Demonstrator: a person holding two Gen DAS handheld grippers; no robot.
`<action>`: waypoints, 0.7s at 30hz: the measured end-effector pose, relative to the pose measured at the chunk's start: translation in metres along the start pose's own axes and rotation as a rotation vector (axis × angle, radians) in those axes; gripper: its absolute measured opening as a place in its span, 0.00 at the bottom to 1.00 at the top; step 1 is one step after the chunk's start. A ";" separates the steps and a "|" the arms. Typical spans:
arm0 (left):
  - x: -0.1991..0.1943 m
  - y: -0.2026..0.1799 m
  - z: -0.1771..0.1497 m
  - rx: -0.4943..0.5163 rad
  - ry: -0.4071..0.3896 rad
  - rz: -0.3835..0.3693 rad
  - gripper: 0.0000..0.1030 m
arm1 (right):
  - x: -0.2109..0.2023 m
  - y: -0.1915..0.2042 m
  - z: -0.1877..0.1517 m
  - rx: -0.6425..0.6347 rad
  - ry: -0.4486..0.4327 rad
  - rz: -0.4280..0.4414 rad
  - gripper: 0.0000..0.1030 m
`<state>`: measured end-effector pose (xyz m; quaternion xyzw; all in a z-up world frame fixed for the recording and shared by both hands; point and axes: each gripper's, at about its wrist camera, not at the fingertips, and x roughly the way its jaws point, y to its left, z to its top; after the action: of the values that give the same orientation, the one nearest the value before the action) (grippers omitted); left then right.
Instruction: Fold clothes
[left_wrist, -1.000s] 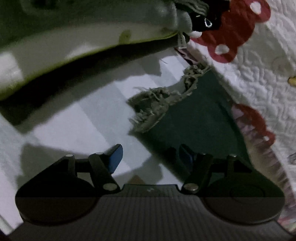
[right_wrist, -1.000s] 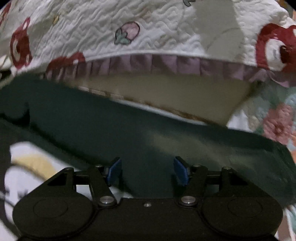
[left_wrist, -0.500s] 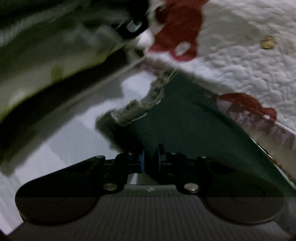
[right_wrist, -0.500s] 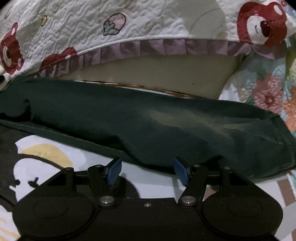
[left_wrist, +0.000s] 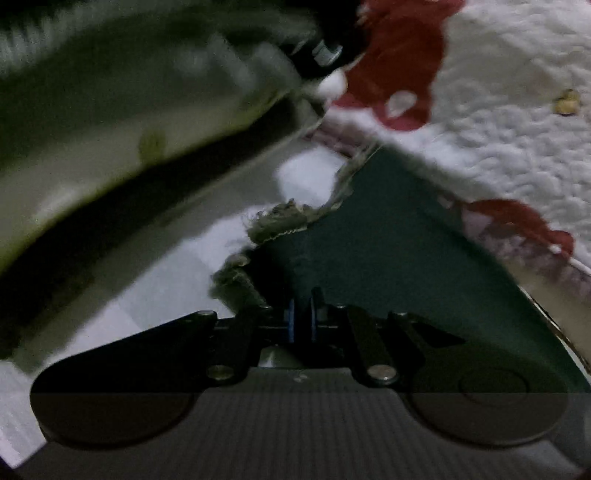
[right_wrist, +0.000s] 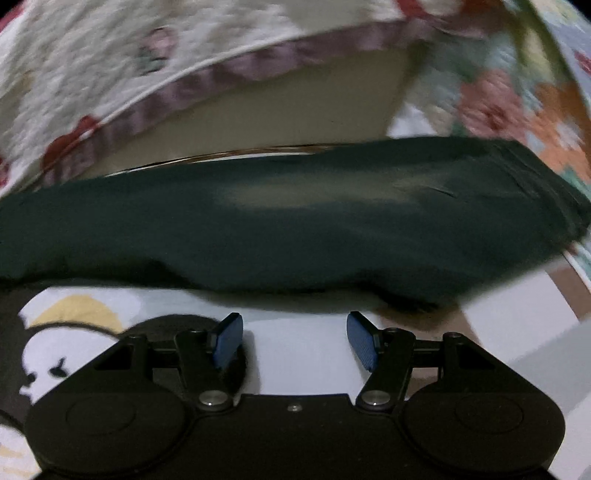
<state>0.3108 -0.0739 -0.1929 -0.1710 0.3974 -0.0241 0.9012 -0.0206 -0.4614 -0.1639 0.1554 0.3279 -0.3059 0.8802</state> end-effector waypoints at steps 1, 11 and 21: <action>0.002 -0.004 0.000 0.024 -0.006 0.010 0.08 | 0.001 -0.007 0.000 0.030 0.006 -0.021 0.65; 0.008 0.002 -0.001 -0.030 -0.005 -0.026 0.08 | 0.005 -0.051 0.005 0.113 -0.031 -0.180 0.65; 0.010 0.011 -0.004 -0.107 0.010 -0.054 0.09 | 0.010 -0.076 0.014 0.243 -0.155 -0.138 0.49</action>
<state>0.3140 -0.0667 -0.2056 -0.2294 0.3978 -0.0281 0.8879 -0.0563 -0.5302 -0.1659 0.2137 0.2297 -0.4140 0.8545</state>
